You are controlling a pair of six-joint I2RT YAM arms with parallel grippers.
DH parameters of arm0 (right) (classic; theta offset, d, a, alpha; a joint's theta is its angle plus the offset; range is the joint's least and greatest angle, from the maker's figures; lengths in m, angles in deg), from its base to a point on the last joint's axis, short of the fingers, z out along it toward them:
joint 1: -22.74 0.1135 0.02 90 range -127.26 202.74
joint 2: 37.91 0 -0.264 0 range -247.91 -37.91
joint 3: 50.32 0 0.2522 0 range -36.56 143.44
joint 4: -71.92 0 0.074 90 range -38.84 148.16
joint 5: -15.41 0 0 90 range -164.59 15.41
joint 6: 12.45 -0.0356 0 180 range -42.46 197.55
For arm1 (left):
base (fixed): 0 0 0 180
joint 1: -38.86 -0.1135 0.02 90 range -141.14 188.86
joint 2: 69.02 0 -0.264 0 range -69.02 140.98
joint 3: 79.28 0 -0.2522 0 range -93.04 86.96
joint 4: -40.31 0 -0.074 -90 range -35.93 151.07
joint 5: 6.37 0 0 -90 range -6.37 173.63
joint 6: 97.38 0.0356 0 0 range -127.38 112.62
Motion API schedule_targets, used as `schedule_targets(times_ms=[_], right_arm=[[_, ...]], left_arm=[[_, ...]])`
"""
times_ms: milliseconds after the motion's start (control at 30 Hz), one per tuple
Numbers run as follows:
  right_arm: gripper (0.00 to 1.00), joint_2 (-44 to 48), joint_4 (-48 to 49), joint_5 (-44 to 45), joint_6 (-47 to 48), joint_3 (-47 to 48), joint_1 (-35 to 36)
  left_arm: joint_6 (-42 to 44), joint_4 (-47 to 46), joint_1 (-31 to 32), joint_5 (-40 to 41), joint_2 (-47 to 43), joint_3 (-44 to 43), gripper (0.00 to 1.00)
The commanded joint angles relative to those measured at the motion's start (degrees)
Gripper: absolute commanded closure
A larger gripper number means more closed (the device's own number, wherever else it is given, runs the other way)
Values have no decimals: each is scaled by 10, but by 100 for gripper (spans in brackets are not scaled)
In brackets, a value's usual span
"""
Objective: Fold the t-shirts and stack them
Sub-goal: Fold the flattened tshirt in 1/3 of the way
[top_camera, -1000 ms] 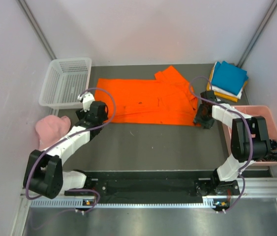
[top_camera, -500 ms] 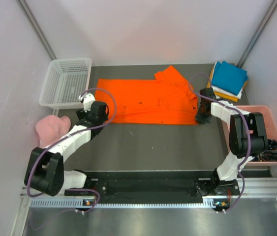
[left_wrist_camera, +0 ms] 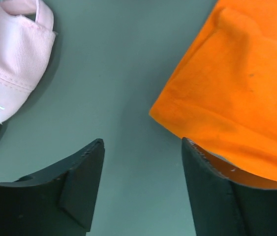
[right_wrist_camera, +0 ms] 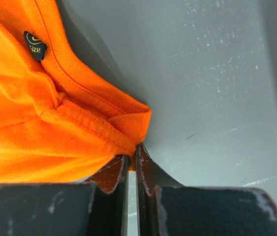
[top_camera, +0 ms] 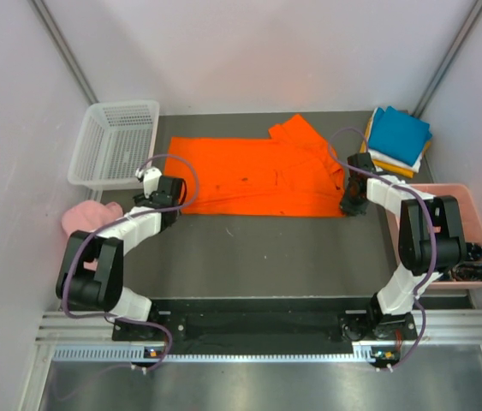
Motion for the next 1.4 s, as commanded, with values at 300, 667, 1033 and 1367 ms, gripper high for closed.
schedule_targets(times_ms=[300,667,1033,1367], right_arm=[[100,-4,7,2,5,5,-8],[100,-4,3,5,6,6,-8],[100,-3,2,3,7,4,-8],[100,69,-27,-19,-2,-38,-8]], left_arm=[[-10,-68,-62,-92,32,-22,40],[-8,-85,-65,-123,65,-45,41],[-13,-78,-76,-146,97,-74,100],[-54,-33,-76,-178,-3,4,100]])
